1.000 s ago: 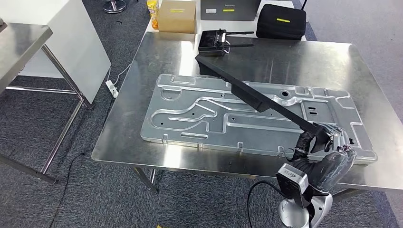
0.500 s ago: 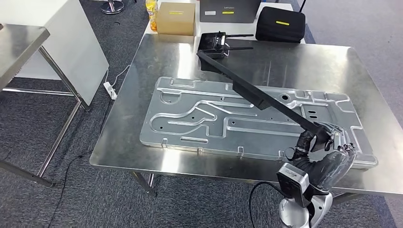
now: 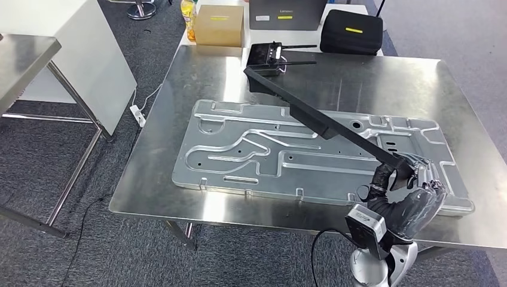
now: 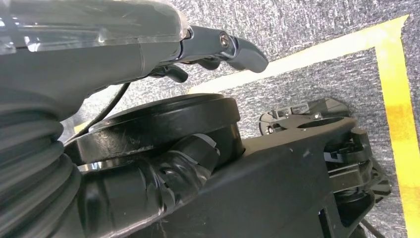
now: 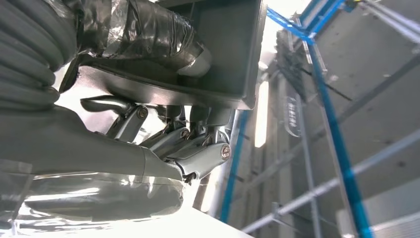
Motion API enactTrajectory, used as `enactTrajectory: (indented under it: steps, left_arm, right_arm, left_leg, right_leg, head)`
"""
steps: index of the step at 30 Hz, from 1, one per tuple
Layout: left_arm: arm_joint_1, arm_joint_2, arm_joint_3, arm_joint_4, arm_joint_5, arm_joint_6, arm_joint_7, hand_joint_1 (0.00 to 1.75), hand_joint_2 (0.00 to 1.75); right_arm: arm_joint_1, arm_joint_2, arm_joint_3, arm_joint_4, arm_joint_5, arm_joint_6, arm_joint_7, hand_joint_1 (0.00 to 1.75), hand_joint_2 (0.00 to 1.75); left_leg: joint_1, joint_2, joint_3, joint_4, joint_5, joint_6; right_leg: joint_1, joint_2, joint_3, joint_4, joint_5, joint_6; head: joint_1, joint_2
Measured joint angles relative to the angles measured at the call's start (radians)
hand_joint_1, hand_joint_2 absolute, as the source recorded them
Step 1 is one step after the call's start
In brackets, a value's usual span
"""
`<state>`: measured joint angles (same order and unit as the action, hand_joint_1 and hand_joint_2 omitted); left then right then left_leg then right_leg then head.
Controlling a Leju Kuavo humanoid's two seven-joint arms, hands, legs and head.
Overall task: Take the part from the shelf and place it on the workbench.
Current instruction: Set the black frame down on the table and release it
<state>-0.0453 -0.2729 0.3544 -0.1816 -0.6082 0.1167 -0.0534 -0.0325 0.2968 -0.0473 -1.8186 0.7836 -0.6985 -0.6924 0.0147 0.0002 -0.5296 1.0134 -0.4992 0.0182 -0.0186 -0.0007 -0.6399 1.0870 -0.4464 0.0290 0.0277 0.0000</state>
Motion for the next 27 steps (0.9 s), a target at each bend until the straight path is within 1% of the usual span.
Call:
enactTrajectory:
  steps: [1,2,3,4,5,6,7,8,9,10,11,12,13,14,16,18,19,20,22,23,24,25,26,27]
  left_arm:
    - [0.000,0.000,0.000,0.000,0.000,0.000,0.000,0.00,1.75]
    - [0.000,0.000,0.001,0.000,0.000,0.000,0.000,0.00,1.75]
    - [0.000,0.000,0.001,0.000,0.000,0.000,0.000,0.00,1.75]
    - [-0.001,0.000,0.001,0.000,0.000,0.000,0.000,0.00,1.75]
    - [-0.002,0.001,0.001,0.000,0.000,0.000,-0.001,0.00,1.75]
    - [-0.005,0.001,0.002,0.000,0.000,0.000,-0.001,0.00,1.75]
    - [-0.009,0.002,0.002,0.000,0.000,0.000,-0.002,0.00,1.75]
    - [-0.012,0.002,0.002,0.000,0.000,0.000,-0.002,0.00,1.75]
    - [-0.013,0.003,0.002,0.000,0.000,0.000,-0.002,0.00,1.75]
    - [-0.012,0.003,0.002,0.000,0.000,-0.001,-0.002,0.00,1.75]
    - [-0.009,0.003,0.002,0.000,0.000,-0.001,-0.002,0.00,1.75]
    - [-0.006,0.003,0.002,0.000,0.000,-0.002,-0.002,0.00,1.75]
    - [-0.002,0.003,0.002,0.000,0.000,-0.002,-0.001,0.00,1.75]
    - [0.000,0.003,0.003,0.000,0.000,-0.002,0.000,0.00,1.75]
    - [0.000,0.003,0.004,0.000,-0.001,0.001,0.001,0.00,1.75]
    - [0.000,0.001,0.005,0.000,-0.001,0.001,0.001,0.00,1.75]
    - [0.000,0.001,0.006,0.000,-0.001,0.001,0.001,0.00,1.75]
    - [0.000,0.000,0.007,0.000,-0.001,0.001,0.001,0.00,1.75]
    - [0.001,0.000,0.009,0.000,-0.001,0.000,0.001,0.00,1.75]
    - [0.001,0.000,0.010,0.000,-0.001,0.000,0.001,0.00,1.75]
    - [0.001,0.000,0.011,0.000,-0.002,0.000,0.001,0.00,1.75]
    - [0.001,-0.001,0.011,0.000,-0.003,0.000,0.001,0.00,1.75]
    - [0.001,-0.002,0.012,0.000,-0.004,-0.001,0.001,0.00,1.75]
    - [0.002,-0.002,0.013,0.000,-0.006,-0.001,0.001,0.00,1.75]
  right_arm:
    - [0.000,0.000,0.000,0.000,0.000,0.000,0.000,1.75,1.75]
    - [-0.001,0.000,-0.001,0.001,0.001,0.000,0.000,1.75,1.75]
    - [-0.001,0.000,-0.001,0.000,0.001,0.000,0.000,1.75,1.75]
    - [-0.001,0.001,-0.001,0.001,0.002,0.000,0.000,1.75,1.75]
    - [-0.001,0.001,-0.001,0.001,0.002,0.000,0.000,1.75,1.75]
    - [-0.001,0.001,-0.001,0.001,0.002,0.000,0.000,1.75,1.75]
    - [-0.001,0.001,-0.001,0.002,0.002,0.000,0.000,1.75,1.75]
    - [-0.001,0.001,-0.001,0.003,0.002,0.000,0.000,1.75,1.75]
    - [-0.002,0.001,-0.001,0.004,0.002,0.000,0.000,1.75,1.75]
    - [-0.002,0.001,-0.001,0.004,0.002,0.000,0.000,1.75,1.75]
    - [-0.002,0.001,-0.001,0.005,0.002,0.000,0.000,1.75,1.75]
    - [-0.002,0.001,-0.001,0.005,0.002,0.000,0.000,1.75,1.75]
    - [-0.002,0.001,-0.002,0.005,0.001,0.000,0.000,1.75,1.75]
    - [-0.003,0.001,-0.002,0.006,0.001,0.000,0.000,1.75,1.75]
    - [-0.004,0.001,-0.002,0.007,0.001,0.000,0.000,1.75,1.75]
    - [-0.004,0.001,-0.002,0.008,0.001,0.000,0.000,1.75,1.75]
    - [-0.005,0.000,-0.002,0.008,0.001,0.000,0.000,1.75,1.75]
    - [-0.005,0.000,-0.002,0.008,0.001,0.000,0.000,1.75,1.75]
    - [-0.005,0.000,-0.003,0.009,0.000,0.000,0.000,1.75,1.75]
    - [-0.005,0.000,-0.004,0.010,0.000,0.000,0.000,1.75,1.75]
    - [-0.005,0.000,-0.006,0.013,-0.001,0.000,0.000,1.75,1.75]
    - [-0.005,0.000,-0.008,0.016,-0.001,0.000,0.000,1.75,1.75]
    - [-0.006,0.000,-0.010,0.019,-0.001,0.000,0.000,1.75,1.75]
    - [-0.007,0.000,-0.012,0.024,0.000,0.000,0.000,1.75,1.75]
  left_leg:
    - [-0.001,0.001,0.003,-0.001,-0.005,-0.010]
    - [-0.003,0.001,0.003,0.003,-0.011,-0.019]
    - [-0.003,0.001,-0.003,0.020,-0.024,-0.023]
    - [-0.003,0.001,-0.018,0.058,-0.047,-0.026]
    - [-0.003,0.001,-0.045,0.117,-0.077,-0.028]
    - [-0.003,0.000,-0.078,0.185,-0.108,-0.029]
    - [-0.004,0.000,-0.106,0.246,-0.128,-0.029]
    - [-0.004,0.000,-0.123,0.280,-0.131,-0.029]
    - [-0.004,0.000,-0.123,0.277,-0.112,-0.028]
    - [-0.004,0.000,-0.105,0.235,-0.076,-0.025]
    - [-0.004,0.000,-0.077,0.171,-0.037,-0.019]
    - [-0.005,0.000,-0.051,0.112,-0.009,-0.014]
    - [-0.007,-0.001,-0.029,0.062,0.005,-0.010]
    - [-0.008,-0.002,-0.019,0.036,0.006,-0.007]
    - [-0.010,-0.004,-0.015,0.020,0.000,-0.003]
    - [-0.006,-0.004,-0.010,0.009,0.005,0.006]
    - [-0.003,-0.002,-0.006,0.002,0.008,0.011]
    - [-0.001,-0.001,-0.002,-0.002,0.009,0.014]
    - [-0.001,0.001,0.000,-0.004,0.008,0.017]
    - [-0.001,0.000,0.001,-0.003,0.007,0.018]
    - [0.000,-0.001,0.003,-0.003,0.005,0.018]
    - [0.000,-0.002,0.007,-0.002,0.001,0.016]
    - [0.001,-0.003,0.012,-0.001,-0.003,0.014]
    - [0.002,-0.004,0.015,-0.001,-0.008,0.010]
  right_leg:
    - [0.001,0.000,0.019,-0.041,0.008,-0.010]
    - [0.002,0.001,0.026,-0.052,0.001,-0.020]
    - [0.000,0.000,0.029,-0.056,0.001,-0.028]
    - [-0.001,-0.001,0.033,-0.060,0.001,-0.036]
    - [0.001,-0.003,0.036,-0.061,-0.001,-0.041]
    - [0.004,-0.004,0.037,-0.061,-0.002,-0.046]
    - [0.006,-0.005,0.038,-0.060,-0.004,-0.048]
    - [0.009,-0.004,0.040,-0.060,-0.007,-0.050]
    - [0.011,-0.002,0.043,-0.059,-0.012,-0.051]
    - [0.013,0.000,0.047,-0.057,-0.018,-0.052]
    - [0.014,0.003,0.053,-0.055,-0.024,-0.051]
    - [0.016,0.004,0.058,-0.052,-0.028,-0.048]
    - [0.018,0.005,0.060,-0.048,-0.029,-0.045]
    - [0.019,0.005,0.057,-0.044,-0.028,-0.041]
    - [0.020,0.004,0.050,-0.041,-0.025,-0.033]
    - [0.018,0.002,0.046,-0.033,-0.033,-0.024]
    - [0.017,0.002,0.034,-0.009,-0.048,-0.018]
    - [0.014,0.003,0.013,0.034,-0.069,-0.013]
    - [0.008,0.002,-0.053,0.154,-0.111,-0.003]
    - [0.004,0.002,-0.081,0.198,-0.117,0.000]
    - [0.001,0.001,-0.094,0.210,-0.105,0.003]
    - [-0.002,0.001,-0.090,0.188,-0.077,0.004]
    - [-0.004,0.000,-0.069,0.133,-0.036,0.005]
    - [-0.005,0.000,-0.041,0.071,-0.005,0.004]
  head:
    - [0.000,0.000]
    - [-0.001,0.000]
    - [-0.001,0.000]
    - [-0.001,0.000]
    - [-0.001,0.000]
    - [-0.001,0.000]
    - [-0.001,0.000]
    - [-0.001,0.000]
    - [-0.001,0.000]
    - [-0.001,0.000]
    - [-0.001,0.000]
    - [-0.001,0.000]
    - [-0.001,0.000]
    - [0.000,0.000]
    - [-0.001,0.000]
    - [0.000,0.000]
    - [0.001,0.000]
    - [0.002,0.000]
    - [0.002,0.000]
    - [0.003,0.000]
    - [0.002,0.000]
    - [0.003,0.000]
    - [0.003,0.000]
    - [0.002,0.000]
